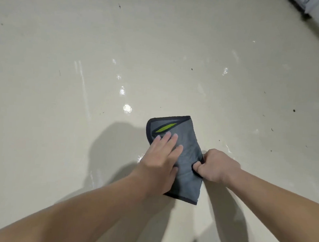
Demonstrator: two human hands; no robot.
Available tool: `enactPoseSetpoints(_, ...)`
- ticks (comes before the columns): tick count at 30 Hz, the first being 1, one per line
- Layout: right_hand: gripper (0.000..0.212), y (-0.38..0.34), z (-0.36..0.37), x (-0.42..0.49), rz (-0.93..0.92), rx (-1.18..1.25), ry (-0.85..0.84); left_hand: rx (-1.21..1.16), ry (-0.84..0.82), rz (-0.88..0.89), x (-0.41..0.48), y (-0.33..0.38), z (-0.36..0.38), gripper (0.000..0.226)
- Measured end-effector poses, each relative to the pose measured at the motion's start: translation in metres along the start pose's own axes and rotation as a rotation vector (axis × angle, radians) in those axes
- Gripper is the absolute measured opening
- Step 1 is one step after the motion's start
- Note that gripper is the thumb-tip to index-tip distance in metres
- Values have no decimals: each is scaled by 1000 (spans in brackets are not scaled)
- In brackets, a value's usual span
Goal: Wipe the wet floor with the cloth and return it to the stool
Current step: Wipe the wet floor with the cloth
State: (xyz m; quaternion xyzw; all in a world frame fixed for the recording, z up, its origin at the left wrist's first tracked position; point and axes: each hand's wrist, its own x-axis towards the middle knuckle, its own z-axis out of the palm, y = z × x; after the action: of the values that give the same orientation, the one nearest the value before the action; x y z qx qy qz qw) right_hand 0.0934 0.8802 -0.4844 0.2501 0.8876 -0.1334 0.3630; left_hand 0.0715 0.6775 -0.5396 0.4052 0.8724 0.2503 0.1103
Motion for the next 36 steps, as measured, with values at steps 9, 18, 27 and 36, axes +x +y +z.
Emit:
enactPoseSetpoints(9, 41, 22, -8, -19, -469, -339, 377, 93, -118, -55, 30, 30, -3, 57)
enactPoseSetpoints(18, 94, 17, 29, 18, -643, -216, 37, 396, -171, -271, -10, 49, -76, 45)
enactPoseSetpoints(27, 115, 36, 61, 30, -726, -189, 270, 365, -435, -517, 52, 90, -81, 44)
enactPoseSetpoints(36, 112, 176, -3, 84, -475, -107, 401, 305, -250, -319, 132, 162, 24, 51)
